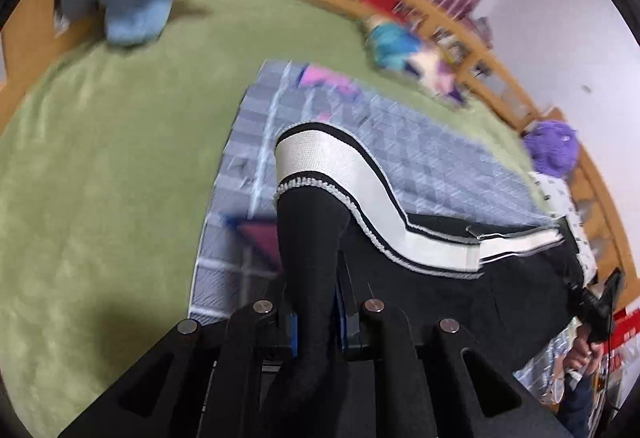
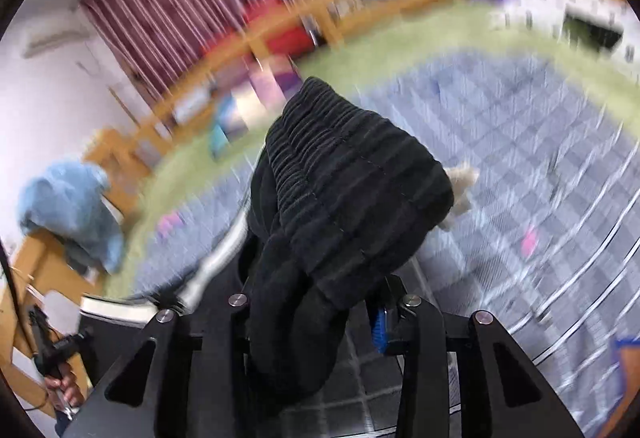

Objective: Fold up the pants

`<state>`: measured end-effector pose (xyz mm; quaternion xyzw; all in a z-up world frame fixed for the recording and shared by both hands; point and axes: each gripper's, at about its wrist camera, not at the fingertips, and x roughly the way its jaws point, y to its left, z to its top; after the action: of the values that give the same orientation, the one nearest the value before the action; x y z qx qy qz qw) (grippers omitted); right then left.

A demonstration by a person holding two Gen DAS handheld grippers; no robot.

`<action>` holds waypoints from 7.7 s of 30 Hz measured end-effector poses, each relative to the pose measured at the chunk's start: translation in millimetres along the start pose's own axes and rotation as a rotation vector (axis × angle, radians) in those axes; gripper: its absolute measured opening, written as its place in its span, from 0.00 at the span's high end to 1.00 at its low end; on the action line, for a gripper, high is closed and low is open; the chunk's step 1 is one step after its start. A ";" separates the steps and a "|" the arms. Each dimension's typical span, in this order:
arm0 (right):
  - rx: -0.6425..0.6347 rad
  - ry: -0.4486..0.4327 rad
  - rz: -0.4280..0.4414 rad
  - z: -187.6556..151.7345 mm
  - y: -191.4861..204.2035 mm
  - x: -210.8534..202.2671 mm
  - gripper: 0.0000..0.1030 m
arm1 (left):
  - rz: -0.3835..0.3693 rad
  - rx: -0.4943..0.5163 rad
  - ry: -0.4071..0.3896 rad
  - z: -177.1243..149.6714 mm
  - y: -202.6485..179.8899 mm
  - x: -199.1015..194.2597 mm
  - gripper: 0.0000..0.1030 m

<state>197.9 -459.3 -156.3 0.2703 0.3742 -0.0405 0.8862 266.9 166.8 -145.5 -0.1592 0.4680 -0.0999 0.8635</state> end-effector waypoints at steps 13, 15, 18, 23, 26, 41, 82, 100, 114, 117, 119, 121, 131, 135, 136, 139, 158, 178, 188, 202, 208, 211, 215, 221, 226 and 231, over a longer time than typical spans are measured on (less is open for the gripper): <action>-0.164 0.012 -0.313 -34.1 21.3 -30.0 0.49 | 0.236 0.068 -0.110 -32.9 -24.2 -29.8 0.38; -0.230 -0.013 -0.223 -41.9 40.3 -31.9 0.49 | 0.216 0.073 -0.098 -51.4 -39.0 -23.9 0.38; -0.352 0.024 -0.160 -72.6 62.2 -4.9 0.47 | 0.207 0.069 -0.033 -96.7 -45.7 -8.5 0.38; -0.449 0.165 -0.314 -112.4 60.9 50.7 0.43 | 0.309 0.160 -0.038 -132.3 -68.1 -2.2 0.34; -0.422 0.186 -0.250 -114.4 61.7 40.7 0.43 | 0.236 0.119 -0.061 -135.3 -62.9 -8.5 0.34; -0.333 0.068 -0.272 -133.1 83.0 15.5 0.43 | 0.218 0.101 -0.165 -147.0 -67.7 -34.8 0.37; -0.463 0.177 -0.175 -175.2 124.2 35.1 0.45 | 0.220 0.192 -0.143 -158.0 -112.7 -20.0 0.37; -0.444 0.145 -0.052 -171.0 152.4 13.4 0.44 | 0.112 -0.187 -0.202 -174.3 31.4 -75.0 0.37; -0.443 0.157 -0.103 -175.6 147.6 25.7 0.44 | -0.013 -0.330 -0.125 -165.2 39.3 -36.9 0.39; -0.444 0.162 -0.105 -175.6 148.0 28.0 0.44 | 0.016 -0.331 -0.146 -164.9 35.6 -40.9 0.50; -0.449 0.156 -0.101 -175.5 148.5 26.7 0.44 | 0.056 -0.296 -0.190 -164.3 25.5 -49.0 0.62; -0.451 0.145 -0.090 -174.8 148.9 22.5 0.44 | 0.114 -0.221 -0.224 -162.2 11.6 -56.9 0.74; -0.361 0.065 -0.010 -151.3 131.8 -13.3 0.44 | 0.095 0.186 -0.384 -131.3 -123.9 -117.1 0.88; -0.305 0.022 -0.012 -137.4 115.8 -29.8 0.44 | -0.069 0.349 -0.323 -134.5 -199.1 -104.0 0.89; -0.282 0.011 -0.010 -133.0 109.3 -34.7 0.44 | -0.122 0.369 -0.286 -136.9 -214.4 -94.0 0.89; -0.217 0.006 0.018 -125.8 94.6 -43.4 0.44 | -0.180 0.389 -0.193 -146.8 -240.3 -57.4 0.89; -0.214 0.168 0.237 -146.5 125.3 -4.5 0.44 | -0.141 0.242 -0.136 -162.4 -163.2 -48.3 0.46; -0.393 0.199 0.387 -92.4 243.8 3.3 0.87 | 0.013 0.001 -0.170 -136.5 -87.0 -29.9 0.46; -0.447 0.057 0.247 18.6 129.8 -56.5 0.87 | -0.051 0.074 -0.118 -141.1 -153.2 -20.5 0.46; -0.296 0.097 -0.008 26.4 -47.9 7.4 0.75 | -0.100 0.301 -0.076 -134.3 -298.5 18.5 0.46; -0.415 -0.017 0.064 17.0 -25.0 -21.0 0.71 | -0.025 0.359 -0.077 -152.8 -317.6 38.7 0.46; -0.497 0.096 -0.040 -18.3 -36.7 13.2 0.71 | 0.005 0.381 0.040 -185.7 -307.5 75.3 0.45; -0.499 0.117 -0.043 -30.2 -46.4 6.5 0.71 | -0.085 0.310 0.063 -182.7 -291.1 74.3 0.44; -0.555 0.025 0.015 4.2 -28.4 -20.1 0.43 | -0.051 0.304 -0.021 -142.1 -289.6 61.1 0.41; -0.483 0.122 0.009 51.7 -33.5 49.0 0.34 | -0.141 0.153 0.067 -107.3 -278.4 102.8 0.39; -0.335 0.286 0.143 57.1 -67.0 96.8 0.34 | -0.243 0.109 0.110 -115.3 -263.5 146.1 0.36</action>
<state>285.5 -532.7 -219.9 0.1485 0.4774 0.1239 0.8572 243.0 -145.9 -220.8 -0.1617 0.4860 -0.2376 0.8254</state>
